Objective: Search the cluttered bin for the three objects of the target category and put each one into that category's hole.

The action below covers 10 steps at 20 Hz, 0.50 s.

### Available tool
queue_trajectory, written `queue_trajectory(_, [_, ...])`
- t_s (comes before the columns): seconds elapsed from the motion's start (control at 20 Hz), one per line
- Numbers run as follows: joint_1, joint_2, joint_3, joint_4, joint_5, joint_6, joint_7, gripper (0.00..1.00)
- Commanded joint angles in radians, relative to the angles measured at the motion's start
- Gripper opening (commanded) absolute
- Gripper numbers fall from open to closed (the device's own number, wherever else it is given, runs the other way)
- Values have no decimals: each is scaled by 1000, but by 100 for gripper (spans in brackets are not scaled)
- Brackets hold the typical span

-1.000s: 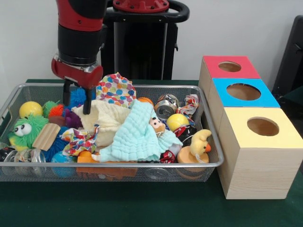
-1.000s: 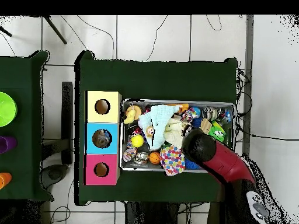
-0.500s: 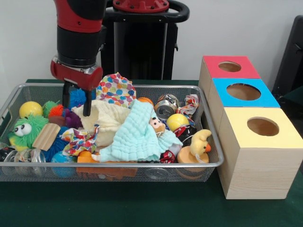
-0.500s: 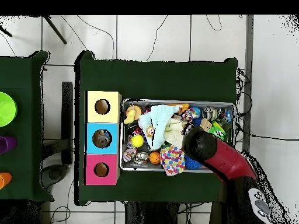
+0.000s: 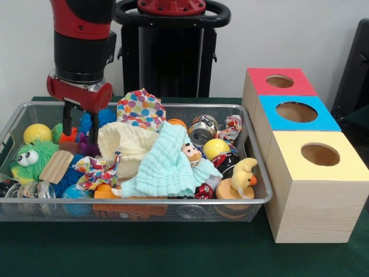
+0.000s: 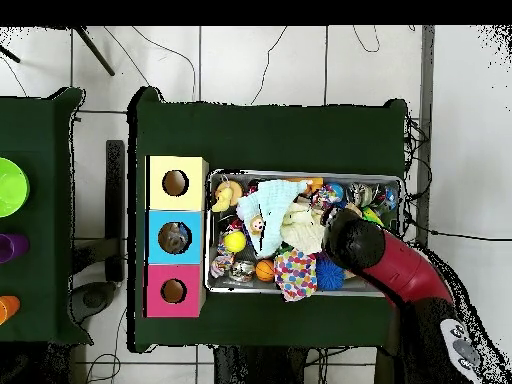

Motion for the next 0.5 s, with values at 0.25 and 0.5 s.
queue_trajectory(0.25, [-39, 25, 137, -77, -76, 166, -28, 100])
queue_trajectory(0.5, [-50, 29, 146, -96, -91, 185, -36, 100])
